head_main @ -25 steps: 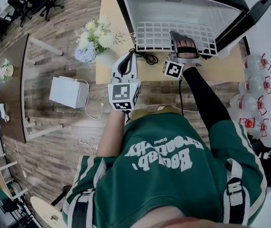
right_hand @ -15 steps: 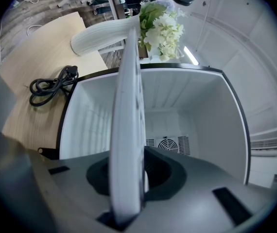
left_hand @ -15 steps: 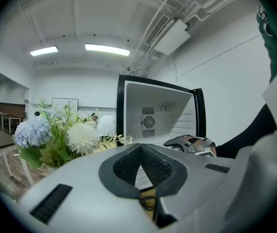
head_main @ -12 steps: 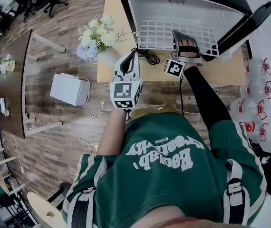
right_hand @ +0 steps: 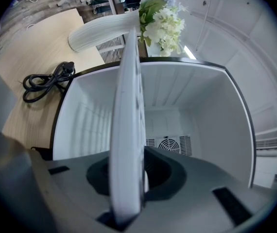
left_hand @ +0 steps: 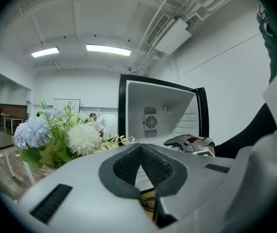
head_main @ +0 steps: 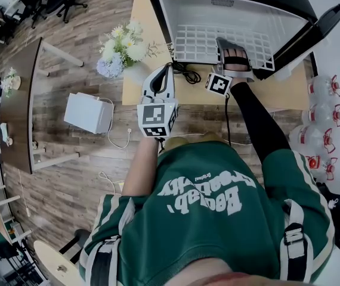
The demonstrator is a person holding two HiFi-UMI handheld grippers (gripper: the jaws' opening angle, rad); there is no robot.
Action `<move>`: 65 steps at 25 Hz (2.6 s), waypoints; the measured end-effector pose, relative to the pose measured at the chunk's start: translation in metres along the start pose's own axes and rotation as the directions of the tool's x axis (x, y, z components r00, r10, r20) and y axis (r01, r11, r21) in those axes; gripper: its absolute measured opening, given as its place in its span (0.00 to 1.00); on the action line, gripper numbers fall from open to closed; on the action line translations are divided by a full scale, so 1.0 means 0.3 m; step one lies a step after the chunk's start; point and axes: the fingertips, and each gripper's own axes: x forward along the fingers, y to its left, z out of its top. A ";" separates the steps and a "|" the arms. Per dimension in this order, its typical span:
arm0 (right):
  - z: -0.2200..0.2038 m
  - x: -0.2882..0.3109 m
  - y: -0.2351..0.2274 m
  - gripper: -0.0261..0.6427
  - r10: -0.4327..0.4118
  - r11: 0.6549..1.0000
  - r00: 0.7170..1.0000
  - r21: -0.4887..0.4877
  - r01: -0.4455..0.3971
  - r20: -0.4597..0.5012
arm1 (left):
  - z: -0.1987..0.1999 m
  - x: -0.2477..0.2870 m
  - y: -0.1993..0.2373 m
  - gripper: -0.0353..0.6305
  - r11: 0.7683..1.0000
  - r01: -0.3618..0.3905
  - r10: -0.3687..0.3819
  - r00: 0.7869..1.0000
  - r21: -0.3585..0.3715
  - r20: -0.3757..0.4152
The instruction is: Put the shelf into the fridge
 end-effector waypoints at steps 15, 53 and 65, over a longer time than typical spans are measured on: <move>-0.010 0.077 -0.006 0.16 0.003 1.000 1.000 0.009 -0.003 0.000 | -0.001 0.037 0.018 0.05 1.000 -0.020 0.020 1.000 0.003 -0.006; -0.031 0.242 -0.025 0.16 -0.016 1.000 1.000 0.006 0.016 0.003 | -0.007 0.123 0.007 0.05 0.999 -0.052 0.053 0.998 0.012 -0.022; -0.046 0.317 -0.028 0.16 -0.021 1.000 1.000 -0.010 0.021 -0.005 | -0.016 0.135 0.007 0.05 0.998 -0.061 0.061 0.998 0.014 -0.032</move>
